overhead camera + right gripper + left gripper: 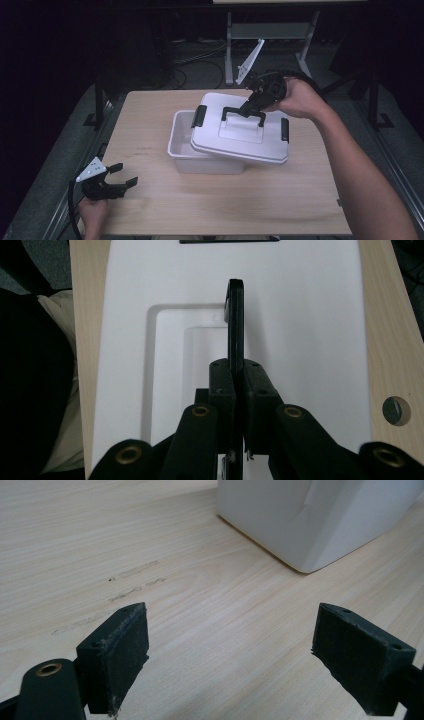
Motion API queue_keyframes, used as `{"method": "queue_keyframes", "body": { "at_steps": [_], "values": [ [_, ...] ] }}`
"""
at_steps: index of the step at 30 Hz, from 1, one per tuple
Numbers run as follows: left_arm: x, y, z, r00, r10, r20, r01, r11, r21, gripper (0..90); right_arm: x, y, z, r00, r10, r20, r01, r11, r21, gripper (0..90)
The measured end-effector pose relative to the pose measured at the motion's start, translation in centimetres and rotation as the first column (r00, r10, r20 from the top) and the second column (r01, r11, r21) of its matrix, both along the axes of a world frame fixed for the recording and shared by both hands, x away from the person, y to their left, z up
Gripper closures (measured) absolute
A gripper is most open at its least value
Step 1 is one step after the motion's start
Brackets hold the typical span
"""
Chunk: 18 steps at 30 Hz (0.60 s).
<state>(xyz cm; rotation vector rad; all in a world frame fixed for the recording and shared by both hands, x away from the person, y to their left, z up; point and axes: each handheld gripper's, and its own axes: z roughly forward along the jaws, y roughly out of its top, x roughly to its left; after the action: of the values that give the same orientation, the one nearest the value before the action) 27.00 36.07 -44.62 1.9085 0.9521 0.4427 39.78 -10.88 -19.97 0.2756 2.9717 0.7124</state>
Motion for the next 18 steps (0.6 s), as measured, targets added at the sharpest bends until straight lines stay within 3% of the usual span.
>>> {"method": "queue_keyframes", "body": {
  "at_steps": [18],
  "values": [
    [0.0, 0.2, 0.0, 1.0000, 0.005, 0.004, -0.005, 1.0000, -0.003, 14.3, 0.9, 2.3, -0.2, 0.9993, 0.036, -0.006, -0.036, 0.9993, -0.008, 84.6]
  ]
}}
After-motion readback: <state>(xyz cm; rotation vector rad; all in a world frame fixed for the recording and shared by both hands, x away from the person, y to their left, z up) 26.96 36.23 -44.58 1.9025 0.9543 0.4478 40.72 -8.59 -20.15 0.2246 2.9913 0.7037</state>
